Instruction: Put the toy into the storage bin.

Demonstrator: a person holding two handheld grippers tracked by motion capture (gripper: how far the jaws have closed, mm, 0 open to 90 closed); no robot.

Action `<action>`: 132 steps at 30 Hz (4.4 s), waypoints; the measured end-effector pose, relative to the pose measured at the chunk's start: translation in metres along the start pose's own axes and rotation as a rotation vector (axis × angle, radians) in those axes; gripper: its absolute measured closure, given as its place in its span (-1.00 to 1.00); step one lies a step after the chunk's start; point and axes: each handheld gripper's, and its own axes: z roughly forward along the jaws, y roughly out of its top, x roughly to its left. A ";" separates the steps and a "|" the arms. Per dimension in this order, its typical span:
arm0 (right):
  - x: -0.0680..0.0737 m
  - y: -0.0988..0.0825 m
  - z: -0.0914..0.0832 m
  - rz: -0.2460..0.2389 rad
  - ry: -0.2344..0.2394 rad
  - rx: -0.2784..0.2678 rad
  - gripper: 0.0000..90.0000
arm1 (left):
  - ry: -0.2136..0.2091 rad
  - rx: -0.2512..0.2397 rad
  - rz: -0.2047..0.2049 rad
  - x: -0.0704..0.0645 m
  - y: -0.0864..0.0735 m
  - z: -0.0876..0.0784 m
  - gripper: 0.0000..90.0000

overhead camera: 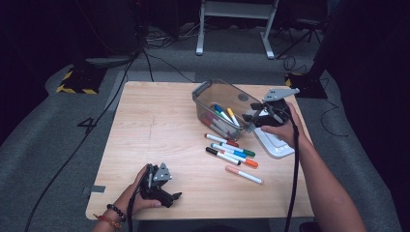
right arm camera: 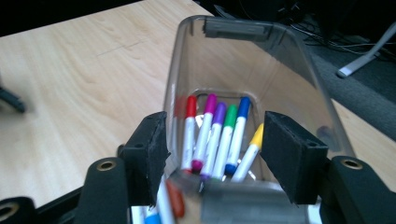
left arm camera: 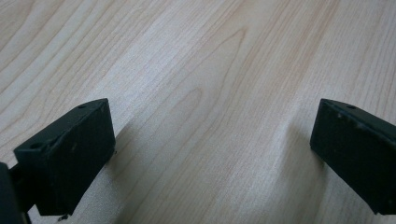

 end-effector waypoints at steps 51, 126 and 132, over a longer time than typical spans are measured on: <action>0.096 -0.140 0.055 -0.081 0.218 0.205 0.32 | 0.001 0.000 -0.004 0.000 0.000 0.000 -0.99; 0.054 -0.100 -0.026 -0.024 0.087 -0.011 0.66 | -0.007 0.000 0.003 0.001 0.000 0.000 -1.00; 0.046 -0.079 -0.038 -0.028 0.067 -0.043 0.66 | -0.005 0.000 0.002 0.000 0.000 0.000 -1.00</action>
